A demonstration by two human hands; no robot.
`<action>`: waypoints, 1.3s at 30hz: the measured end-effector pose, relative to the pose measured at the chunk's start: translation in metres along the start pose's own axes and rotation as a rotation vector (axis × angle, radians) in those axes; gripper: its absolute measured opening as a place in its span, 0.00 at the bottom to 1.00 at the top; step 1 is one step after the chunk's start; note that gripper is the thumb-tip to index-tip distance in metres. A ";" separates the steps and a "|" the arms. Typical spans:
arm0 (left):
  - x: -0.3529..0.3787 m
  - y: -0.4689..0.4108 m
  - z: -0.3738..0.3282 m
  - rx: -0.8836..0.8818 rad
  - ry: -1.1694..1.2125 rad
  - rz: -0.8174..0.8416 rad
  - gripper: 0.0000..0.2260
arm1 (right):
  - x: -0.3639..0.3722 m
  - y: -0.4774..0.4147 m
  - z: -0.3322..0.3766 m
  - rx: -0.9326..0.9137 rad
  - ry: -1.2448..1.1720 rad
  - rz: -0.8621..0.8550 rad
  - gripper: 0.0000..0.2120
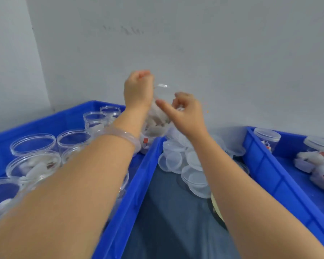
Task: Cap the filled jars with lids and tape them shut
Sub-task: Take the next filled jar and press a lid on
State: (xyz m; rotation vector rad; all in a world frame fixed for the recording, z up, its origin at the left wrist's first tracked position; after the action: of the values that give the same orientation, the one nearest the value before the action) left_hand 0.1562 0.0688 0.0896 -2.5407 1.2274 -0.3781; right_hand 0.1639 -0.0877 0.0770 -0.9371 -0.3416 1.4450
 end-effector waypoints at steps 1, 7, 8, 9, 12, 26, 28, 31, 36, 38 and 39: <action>0.013 0.009 -0.004 -0.027 0.020 0.041 0.07 | -0.015 0.005 0.002 0.003 -0.019 -0.019 0.21; 0.067 0.113 0.070 -0.244 -0.048 0.208 0.18 | -0.055 0.103 -0.061 0.256 -0.071 0.129 0.20; 0.062 0.130 0.090 -0.286 -0.055 0.190 0.17 | -0.052 0.122 -0.073 0.298 -0.078 0.211 0.27; 0.056 0.143 0.106 -0.320 -0.033 0.173 0.16 | -0.049 0.138 -0.084 0.338 -0.114 0.298 0.31; 0.041 0.157 0.133 -0.387 0.125 0.159 0.15 | -0.053 0.163 -0.122 0.520 -0.359 0.273 0.21; 0.043 0.156 0.139 -0.333 0.214 0.297 0.17 | -0.025 0.158 -0.146 0.066 0.699 0.386 0.12; 0.046 0.159 0.138 -0.250 0.219 0.338 0.16 | -0.024 0.160 -0.142 -0.024 0.755 0.355 0.11; 0.048 0.163 0.135 -0.144 0.212 0.365 0.18 | -0.027 0.160 -0.143 0.004 0.691 0.330 0.07; 0.055 0.162 0.140 -0.155 0.255 0.379 0.28 | -0.047 0.154 -0.152 0.288 0.237 0.193 0.17; 0.058 0.161 0.143 -0.162 0.249 0.374 0.29 | -0.047 0.154 -0.157 0.353 0.168 0.244 0.19; 0.059 0.161 0.144 -0.163 0.246 0.369 0.29 | -0.049 0.153 -0.159 0.382 0.153 0.251 0.19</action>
State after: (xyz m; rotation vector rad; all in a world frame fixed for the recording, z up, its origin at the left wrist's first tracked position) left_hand 0.1282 -0.0521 -0.0967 -2.3732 1.8475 -0.5321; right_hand 0.1640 -0.2081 -0.1144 -0.7886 0.1691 1.5829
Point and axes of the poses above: each hand's wrist, its own y-axis away from the middle knuckle, its own x-axis out of the palm, z = x × y, the point moved 9 cm from there along -y, towards the middle knuckle, and after that the axes turned 2 degrees about -x, right-handed, at the moved point
